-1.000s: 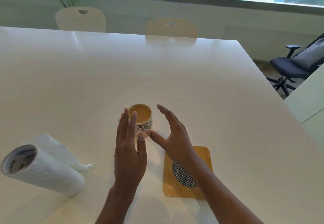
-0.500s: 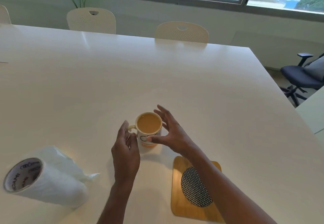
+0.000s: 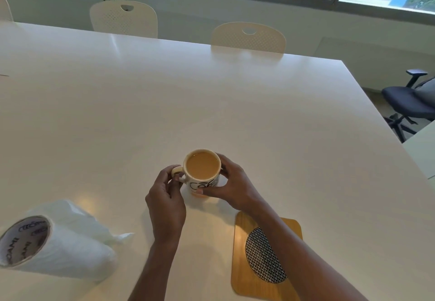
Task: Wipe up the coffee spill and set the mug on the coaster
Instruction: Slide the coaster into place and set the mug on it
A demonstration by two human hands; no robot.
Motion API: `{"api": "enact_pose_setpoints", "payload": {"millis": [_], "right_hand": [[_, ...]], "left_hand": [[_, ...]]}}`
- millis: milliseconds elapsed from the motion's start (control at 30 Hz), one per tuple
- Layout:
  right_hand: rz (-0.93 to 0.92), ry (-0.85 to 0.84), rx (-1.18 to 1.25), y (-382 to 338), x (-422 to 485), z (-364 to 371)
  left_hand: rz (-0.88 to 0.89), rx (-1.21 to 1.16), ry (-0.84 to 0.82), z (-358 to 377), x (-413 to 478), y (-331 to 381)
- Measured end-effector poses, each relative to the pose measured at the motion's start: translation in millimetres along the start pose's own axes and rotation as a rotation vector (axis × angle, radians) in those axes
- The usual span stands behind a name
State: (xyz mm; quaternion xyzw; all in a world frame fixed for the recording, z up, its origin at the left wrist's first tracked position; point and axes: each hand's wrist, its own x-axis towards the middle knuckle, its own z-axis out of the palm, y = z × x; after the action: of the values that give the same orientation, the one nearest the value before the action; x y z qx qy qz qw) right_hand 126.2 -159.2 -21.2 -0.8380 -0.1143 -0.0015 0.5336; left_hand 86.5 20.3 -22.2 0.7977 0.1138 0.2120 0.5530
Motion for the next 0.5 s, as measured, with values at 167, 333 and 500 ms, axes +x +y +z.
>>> {"api": "enact_pose_setpoints", "payload": {"millis": [167, 333, 500], "right_hand": [[-0.021, 0.034, -0.012, -0.2, 0.0, -0.9], [-0.037, 0.057, 0.007, -3.0, -3.7, -5.6], [-0.046, 0.078, 0.029, -9.6, -11.9, -17.5]], "left_hand": [[0.006, -0.008, 0.0, 1.2, 1.5, 2.2], [0.031, -0.009, -0.017, 0.3, 1.7, 8.3], [0.061, -0.035, -0.039, 2.2, -2.1, 17.6]]}}
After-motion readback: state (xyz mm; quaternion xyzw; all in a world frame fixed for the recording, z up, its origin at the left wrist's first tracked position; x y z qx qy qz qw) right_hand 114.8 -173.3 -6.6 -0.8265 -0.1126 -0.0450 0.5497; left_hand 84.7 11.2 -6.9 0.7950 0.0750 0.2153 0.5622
